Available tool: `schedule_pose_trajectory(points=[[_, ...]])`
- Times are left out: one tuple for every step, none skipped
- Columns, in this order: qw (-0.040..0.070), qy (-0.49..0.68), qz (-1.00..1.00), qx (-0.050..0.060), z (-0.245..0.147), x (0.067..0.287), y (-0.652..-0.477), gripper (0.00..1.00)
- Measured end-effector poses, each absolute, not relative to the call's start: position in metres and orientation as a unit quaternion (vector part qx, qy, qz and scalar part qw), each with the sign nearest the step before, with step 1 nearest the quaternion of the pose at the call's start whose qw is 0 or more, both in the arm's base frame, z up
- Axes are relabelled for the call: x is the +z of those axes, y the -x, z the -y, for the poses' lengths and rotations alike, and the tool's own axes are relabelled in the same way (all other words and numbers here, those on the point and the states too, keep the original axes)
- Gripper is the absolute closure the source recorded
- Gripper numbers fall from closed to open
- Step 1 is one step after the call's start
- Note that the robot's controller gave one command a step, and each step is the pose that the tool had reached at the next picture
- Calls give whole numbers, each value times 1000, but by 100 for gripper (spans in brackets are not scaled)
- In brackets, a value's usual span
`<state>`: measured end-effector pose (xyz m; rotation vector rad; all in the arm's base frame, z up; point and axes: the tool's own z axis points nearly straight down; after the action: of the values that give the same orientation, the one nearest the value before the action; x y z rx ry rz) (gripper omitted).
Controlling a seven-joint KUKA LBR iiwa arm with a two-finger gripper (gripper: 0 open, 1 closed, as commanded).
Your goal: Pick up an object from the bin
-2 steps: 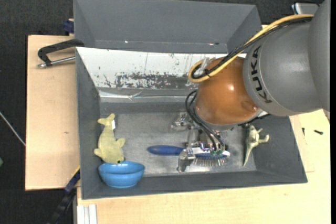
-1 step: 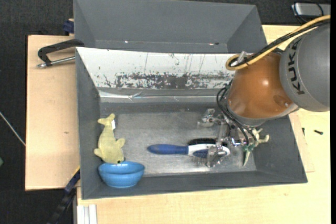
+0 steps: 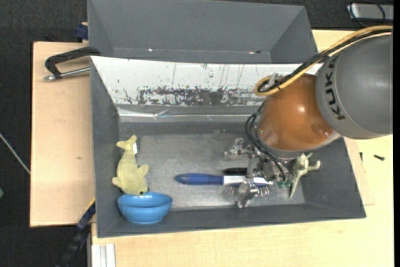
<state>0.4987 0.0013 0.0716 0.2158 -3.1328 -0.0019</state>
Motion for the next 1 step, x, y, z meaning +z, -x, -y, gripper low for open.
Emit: schedule_pose_trajectory(points=[[0,-68,998,0,-1,73,-499,0]])
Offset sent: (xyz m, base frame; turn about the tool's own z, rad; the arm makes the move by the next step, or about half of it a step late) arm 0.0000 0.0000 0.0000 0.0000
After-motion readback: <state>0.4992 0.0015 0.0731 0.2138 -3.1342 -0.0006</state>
